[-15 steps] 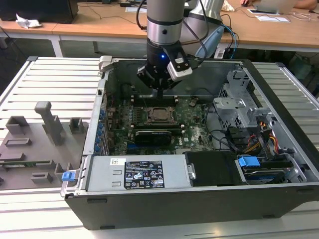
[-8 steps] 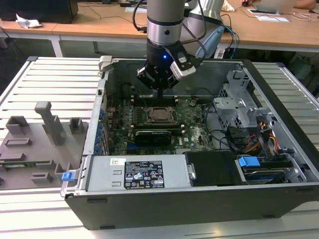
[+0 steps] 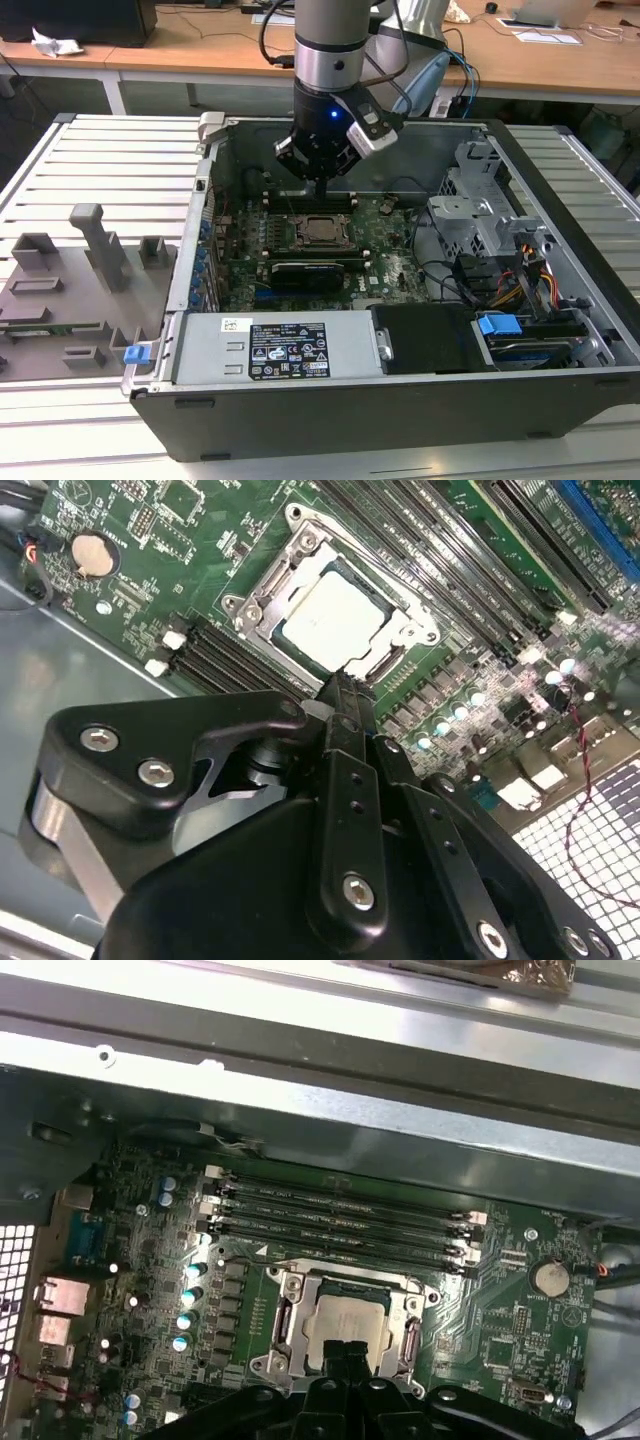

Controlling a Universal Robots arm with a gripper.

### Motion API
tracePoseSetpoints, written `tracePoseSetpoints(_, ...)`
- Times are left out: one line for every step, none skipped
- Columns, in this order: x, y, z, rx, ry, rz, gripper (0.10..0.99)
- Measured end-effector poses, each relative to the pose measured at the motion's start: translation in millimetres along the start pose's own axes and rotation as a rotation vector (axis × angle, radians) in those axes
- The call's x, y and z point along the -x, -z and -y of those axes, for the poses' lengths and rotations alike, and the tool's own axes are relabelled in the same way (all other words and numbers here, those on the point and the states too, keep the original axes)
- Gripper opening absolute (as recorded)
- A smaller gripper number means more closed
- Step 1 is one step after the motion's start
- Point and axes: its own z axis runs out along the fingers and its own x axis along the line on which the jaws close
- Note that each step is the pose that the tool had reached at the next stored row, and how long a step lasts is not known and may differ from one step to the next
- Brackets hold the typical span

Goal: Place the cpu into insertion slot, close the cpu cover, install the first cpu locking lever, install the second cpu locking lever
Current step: 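Install the first cpu locking lever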

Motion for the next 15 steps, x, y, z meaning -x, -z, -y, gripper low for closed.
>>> tracePoseSetpoints(-1.5,-0.1,-0.3,0.0,0.0,0.0003,0.106)
tracePoseSetpoints(-7.3,0.1,-1.3,0.0,0.0,0.0,0.106)
tracePoseSetpoints(-9.9,0.0,-1.7,0.0,0.0,0.0,0.106)
tracePoseSetpoints(-12.3,-0.3,-2.2,0.0,0.0,0.0001,0.106)
tracePoseSetpoints(-14.8,-0.6,-2.8,0.0,-0.001,0.0002,0.106)
tracePoseSetpoints(-15.9,-1.2,-3.1,0.0,-0.006,0.0003,0.106)
tracePoseSetpoints(-16.2,-1.7,-3.2,0.0,-0.015,0.0006,0.106)
tracePoseSetpoints(-16.3,-2.2,-3.2,0.0,-0.024,0.0009,0.106)
tracePoseSetpoints(-16.5,-2.7,-3.2,-0.001,-0.035,0.0013,0.106)
tracePoseSetpoints(-16.7,-3.3,-3.2,-0.001,-0.047,0.0017,0.106)
tracePoseSetpoints(-17.0,-3.8,-3.2,-0.001,-0.055,0.0021,0.106)
tracePoseSetpoints(-17.6,-4.0,-3.3,-0.001,-0.06,0.0022,0.106)
tracePoseSetpoints(-18.5,-4.1,-3.4,-0.001,-0.063,0.0023,0.106)
tracePoseSetpoints(-19.5,-4.2,-3.6,-0.001,-0.064,0.0025,0.106)
tracePoseSetpoints(-20.2,-4.1,-3.8,-0.001,-0.064,0.0024,0.106)
